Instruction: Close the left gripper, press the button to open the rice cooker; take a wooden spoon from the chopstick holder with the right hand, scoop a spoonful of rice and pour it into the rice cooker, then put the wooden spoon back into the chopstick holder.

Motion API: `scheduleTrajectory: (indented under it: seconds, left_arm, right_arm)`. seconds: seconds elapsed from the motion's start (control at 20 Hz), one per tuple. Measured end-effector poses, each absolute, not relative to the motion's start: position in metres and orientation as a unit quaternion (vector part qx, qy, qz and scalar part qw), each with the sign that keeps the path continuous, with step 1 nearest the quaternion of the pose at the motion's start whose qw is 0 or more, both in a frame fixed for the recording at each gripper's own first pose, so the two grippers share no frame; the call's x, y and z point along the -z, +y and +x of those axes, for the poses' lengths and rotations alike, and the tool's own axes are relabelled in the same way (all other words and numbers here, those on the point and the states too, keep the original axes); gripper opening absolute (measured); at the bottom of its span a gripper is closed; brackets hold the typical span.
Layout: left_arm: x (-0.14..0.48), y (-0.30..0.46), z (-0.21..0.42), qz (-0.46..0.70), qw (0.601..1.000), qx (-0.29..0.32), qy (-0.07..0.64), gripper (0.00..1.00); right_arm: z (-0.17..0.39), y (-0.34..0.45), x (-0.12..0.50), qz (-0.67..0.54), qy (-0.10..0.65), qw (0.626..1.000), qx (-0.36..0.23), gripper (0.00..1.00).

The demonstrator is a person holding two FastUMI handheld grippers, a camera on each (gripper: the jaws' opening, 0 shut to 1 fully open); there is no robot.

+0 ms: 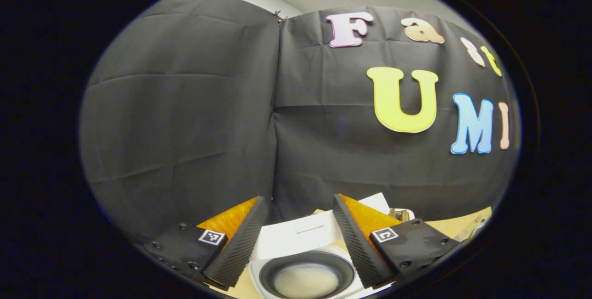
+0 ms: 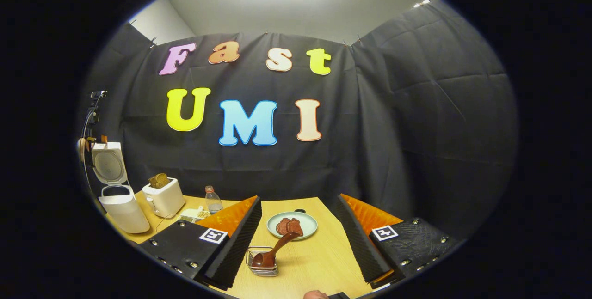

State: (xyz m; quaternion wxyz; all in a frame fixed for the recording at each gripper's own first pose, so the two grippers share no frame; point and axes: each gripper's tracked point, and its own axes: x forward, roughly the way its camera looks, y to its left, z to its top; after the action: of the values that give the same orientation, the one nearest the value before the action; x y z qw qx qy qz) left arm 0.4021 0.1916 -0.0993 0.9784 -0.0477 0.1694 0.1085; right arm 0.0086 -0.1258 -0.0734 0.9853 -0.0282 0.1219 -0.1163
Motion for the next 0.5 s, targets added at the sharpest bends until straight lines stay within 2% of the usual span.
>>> scheduleTrajectory:
  seconds: [0.05,0.1,0.15,0.25,0.3,0.35,0.4,0.5]
  left_arm:
    - [0.100,0.187,0.397,-0.053,0.977,-0.110,0.172,0.96]
    - [0.102,0.185,0.392,-0.060,0.976,-0.112,0.175,1.00]
    - [0.103,0.181,0.386,-0.067,0.975,-0.113,0.179,0.96]
    - [0.112,0.170,0.374,-0.075,0.973,-0.114,0.188,0.96]
    - [0.116,0.165,0.368,-0.074,0.972,-0.113,0.192,1.00]
    - [0.120,0.160,0.363,-0.069,0.972,-0.112,0.195,0.96]
    - [0.124,0.155,0.357,-0.066,0.971,-0.112,0.200,1.00]
    - [0.131,0.145,0.349,-0.065,0.970,-0.110,0.209,1.00]
  right_arm:
    - [0.009,-0.128,0.074,-0.034,0.123,0.985,0.112,0.98]
    - [0.009,-0.129,0.074,-0.038,0.124,0.986,0.108,0.98]
    - [0.011,-0.130,0.075,-0.039,0.125,0.986,0.103,0.98]
    - [0.013,-0.135,0.076,-0.040,0.126,0.987,0.096,0.98]
    - [0.013,-0.137,0.077,-0.039,0.126,0.987,0.093,0.98]
    - [0.013,-0.139,0.078,-0.038,0.127,0.987,0.089,0.97]
    - [0.014,-0.140,0.078,-0.037,0.128,0.987,0.086,0.97]
    - [0.015,-0.144,0.079,-0.038,0.128,0.988,0.081,0.97]
